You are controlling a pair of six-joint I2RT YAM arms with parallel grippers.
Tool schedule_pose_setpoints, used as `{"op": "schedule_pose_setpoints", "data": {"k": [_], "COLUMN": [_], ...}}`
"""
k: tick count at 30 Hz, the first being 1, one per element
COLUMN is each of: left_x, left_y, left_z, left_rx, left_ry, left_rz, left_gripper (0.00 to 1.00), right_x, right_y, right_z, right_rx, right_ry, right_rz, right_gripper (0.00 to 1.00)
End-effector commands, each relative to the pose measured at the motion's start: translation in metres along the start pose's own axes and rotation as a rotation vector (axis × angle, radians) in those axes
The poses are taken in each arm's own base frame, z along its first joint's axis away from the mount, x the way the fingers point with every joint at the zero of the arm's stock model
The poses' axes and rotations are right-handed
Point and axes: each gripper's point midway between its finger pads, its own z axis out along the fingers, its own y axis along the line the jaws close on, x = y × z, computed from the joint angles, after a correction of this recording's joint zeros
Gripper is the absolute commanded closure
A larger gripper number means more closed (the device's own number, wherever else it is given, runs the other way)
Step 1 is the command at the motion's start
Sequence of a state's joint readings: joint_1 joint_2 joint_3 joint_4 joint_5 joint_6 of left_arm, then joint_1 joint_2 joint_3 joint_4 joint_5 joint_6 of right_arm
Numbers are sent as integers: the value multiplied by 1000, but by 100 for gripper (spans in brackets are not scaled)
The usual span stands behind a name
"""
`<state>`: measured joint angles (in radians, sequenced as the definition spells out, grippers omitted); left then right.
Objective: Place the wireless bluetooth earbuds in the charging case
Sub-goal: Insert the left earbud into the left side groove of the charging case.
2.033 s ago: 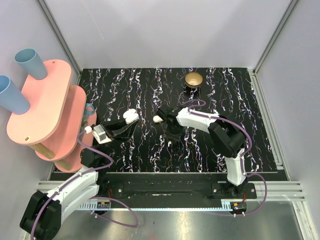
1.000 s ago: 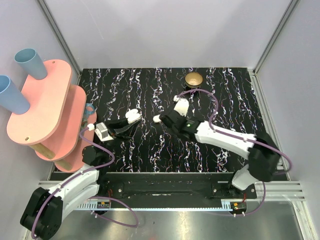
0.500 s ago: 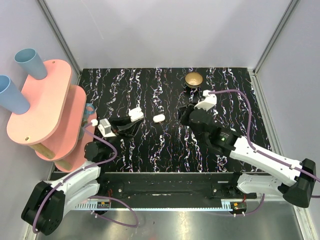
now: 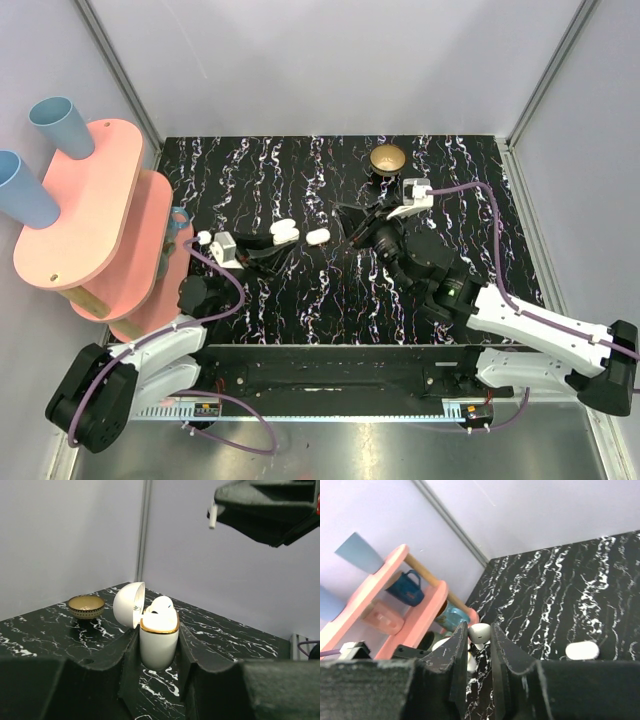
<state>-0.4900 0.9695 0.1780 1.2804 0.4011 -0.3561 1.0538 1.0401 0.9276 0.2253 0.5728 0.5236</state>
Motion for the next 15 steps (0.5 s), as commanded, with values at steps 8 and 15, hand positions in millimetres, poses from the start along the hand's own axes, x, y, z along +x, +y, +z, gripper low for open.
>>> {"op": "schedule_pose_setpoints", "data": {"k": [8, 15], "left_x": [-94, -93], "left_y": [-49, -53], "left_z": [11, 14], "left_rx": [173, 183], "left_ry": [-372, -372], "left_rz": [185, 184], "left_gripper": [100, 100], "right_x": [4, 19], "right_y": [70, 82], "right_z": [-5, -6], "right_rx": [-177, -198], "right_ry": [-64, -40], "right_rz": [-59, -59], "right_gripper": [100, 100]}}
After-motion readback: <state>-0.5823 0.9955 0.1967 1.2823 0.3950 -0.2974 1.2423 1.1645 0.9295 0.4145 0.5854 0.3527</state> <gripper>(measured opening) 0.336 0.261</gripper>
